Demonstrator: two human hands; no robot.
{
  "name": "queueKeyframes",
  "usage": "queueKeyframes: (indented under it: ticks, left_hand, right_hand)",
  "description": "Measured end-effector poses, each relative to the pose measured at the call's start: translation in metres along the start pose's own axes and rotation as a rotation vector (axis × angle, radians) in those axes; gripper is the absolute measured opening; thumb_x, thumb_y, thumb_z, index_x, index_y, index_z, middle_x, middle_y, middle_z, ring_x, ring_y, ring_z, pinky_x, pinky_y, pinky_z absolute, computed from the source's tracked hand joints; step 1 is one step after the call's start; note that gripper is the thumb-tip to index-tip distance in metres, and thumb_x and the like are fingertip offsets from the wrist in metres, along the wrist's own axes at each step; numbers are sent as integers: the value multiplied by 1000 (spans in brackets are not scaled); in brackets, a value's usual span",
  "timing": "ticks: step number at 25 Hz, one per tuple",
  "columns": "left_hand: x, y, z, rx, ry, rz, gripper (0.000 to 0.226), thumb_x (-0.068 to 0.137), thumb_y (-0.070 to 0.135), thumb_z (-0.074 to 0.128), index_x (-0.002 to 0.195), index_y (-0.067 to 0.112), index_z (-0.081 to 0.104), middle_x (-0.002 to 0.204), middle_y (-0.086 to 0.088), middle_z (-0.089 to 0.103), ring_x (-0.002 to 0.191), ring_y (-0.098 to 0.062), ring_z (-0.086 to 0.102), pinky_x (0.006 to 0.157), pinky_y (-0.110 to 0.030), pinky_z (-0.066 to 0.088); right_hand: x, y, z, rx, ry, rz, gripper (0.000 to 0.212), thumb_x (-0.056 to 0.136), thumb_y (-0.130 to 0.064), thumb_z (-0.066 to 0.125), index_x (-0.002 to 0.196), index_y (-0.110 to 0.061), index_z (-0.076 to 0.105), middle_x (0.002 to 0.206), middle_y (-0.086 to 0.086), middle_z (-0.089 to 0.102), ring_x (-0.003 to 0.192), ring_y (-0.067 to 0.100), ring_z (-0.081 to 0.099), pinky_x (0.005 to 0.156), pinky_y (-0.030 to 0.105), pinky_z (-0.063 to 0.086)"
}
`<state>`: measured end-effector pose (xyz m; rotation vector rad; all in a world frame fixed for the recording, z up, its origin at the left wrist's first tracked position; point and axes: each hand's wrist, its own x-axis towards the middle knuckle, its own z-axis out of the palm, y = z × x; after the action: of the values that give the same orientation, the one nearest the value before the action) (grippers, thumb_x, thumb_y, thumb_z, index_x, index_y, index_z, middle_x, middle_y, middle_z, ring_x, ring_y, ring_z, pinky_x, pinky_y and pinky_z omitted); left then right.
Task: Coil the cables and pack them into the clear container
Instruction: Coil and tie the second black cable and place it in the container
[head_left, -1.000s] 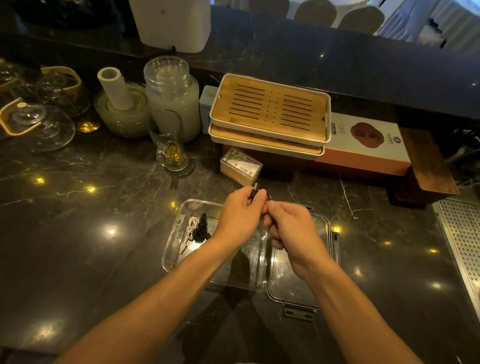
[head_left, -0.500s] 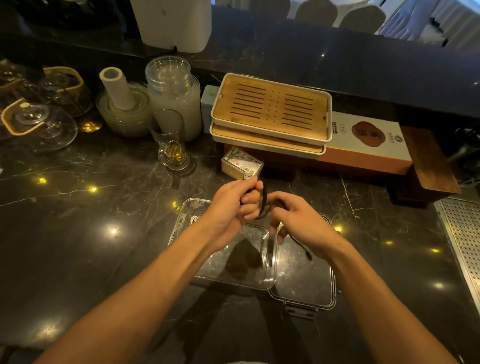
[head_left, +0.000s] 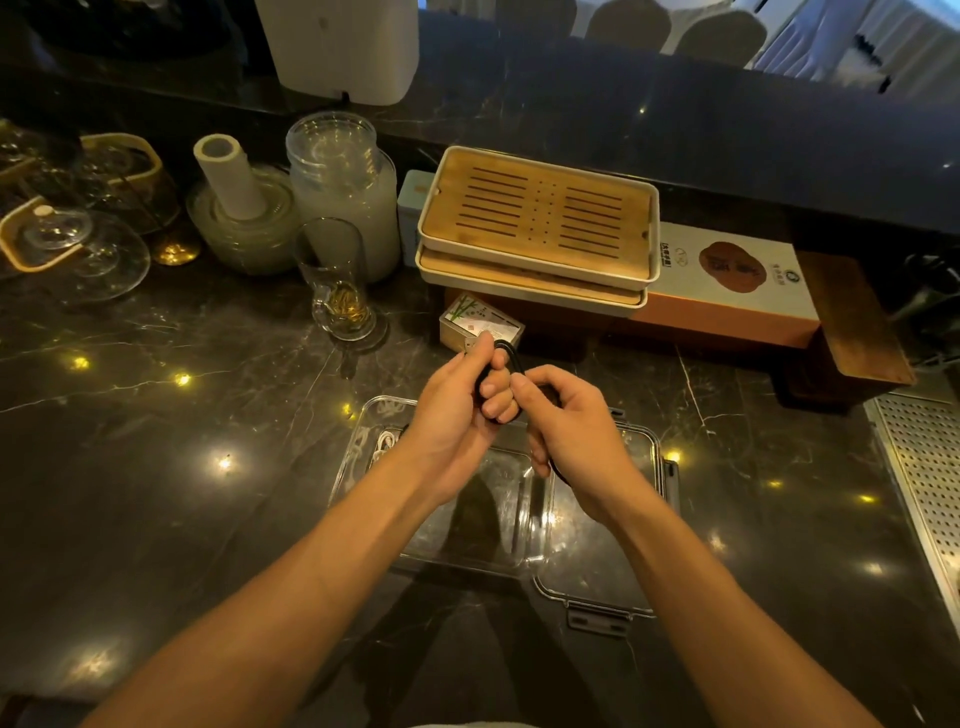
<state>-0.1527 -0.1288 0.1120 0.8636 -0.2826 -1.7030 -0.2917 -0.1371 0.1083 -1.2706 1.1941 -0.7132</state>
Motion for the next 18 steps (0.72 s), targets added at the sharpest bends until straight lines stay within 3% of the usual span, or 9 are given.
queueKeyframes:
  ticks: [3, 5, 8, 12, 14, 16, 18]
  left_hand:
    - [-3, -5, 2, 122, 120, 79, 33, 107, 33, 46, 82, 13, 54, 61, 2, 39, 57, -10, 41, 62, -24, 41]
    - [-4, -7, 2, 308, 187, 136, 35, 107, 36, 46, 79, 16, 54, 70, -3, 49, 71, -15, 50, 78, -30, 45]
    - [-7, -9, 1, 460, 224, 162, 39, 108, 39, 42, 87, 13, 61, 94, -5, 70, 94, -19, 66, 99, -41, 47]
    - [-10, -11, 11, 335, 268, 131, 40, 110, 38, 34, 102, 14, 65, 83, 7, 79, 72, -6, 73, 74, -36, 48]
    - [-9, -14, 14, 289, 339, 110, 40, 110, 39, 33, 99, 13, 63, 69, 10, 75, 59, -2, 69, 58, -27, 48]
    - [-7, -16, 16, 218, 394, 107, 40, 110, 38, 34, 93, 13, 61, 66, 8, 74, 59, -4, 70, 48, -21, 50]
    - [-3, -19, 15, 124, 413, 98, 39, 110, 39, 35, 94, 12, 59, 85, -4, 79, 76, -13, 77, 57, -24, 57]
  right_hand:
    - [2, -3, 3, -91, 68, 8, 18, 105, -30, 60, 101, -17, 71, 83, 5, 70, 42, 12, 49, 41, 31, 44]
    - [2, -8, 3, -173, 90, -11, 17, 105, -29, 58, 99, -16, 67, 87, 7, 71, 42, 12, 53, 42, 31, 48]
    - [2, -14, 3, -188, -2, 9, 16, 108, -26, 52, 100, -16, 60, 89, 16, 73, 43, 16, 59, 45, 31, 53]
    - [0, -16, 11, -221, -52, 19, 17, 109, -19, 47, 105, -14, 63, 90, 8, 72, 46, 9, 63, 40, 25, 50]
    - [2, -10, 19, -305, 2, -12, 18, 109, -17, 49, 110, -11, 66, 106, 2, 70, 71, 9, 74, 43, 19, 51]
    - [4, -4, 23, -336, 43, -46, 18, 108, -16, 51, 114, -11, 67, 116, 0, 70, 92, 16, 74, 64, 25, 62]
    - [4, 3, 24, -380, 55, -73, 16, 107, -18, 52, 109, -13, 67, 119, -3, 69, 94, 15, 72, 81, 40, 63]
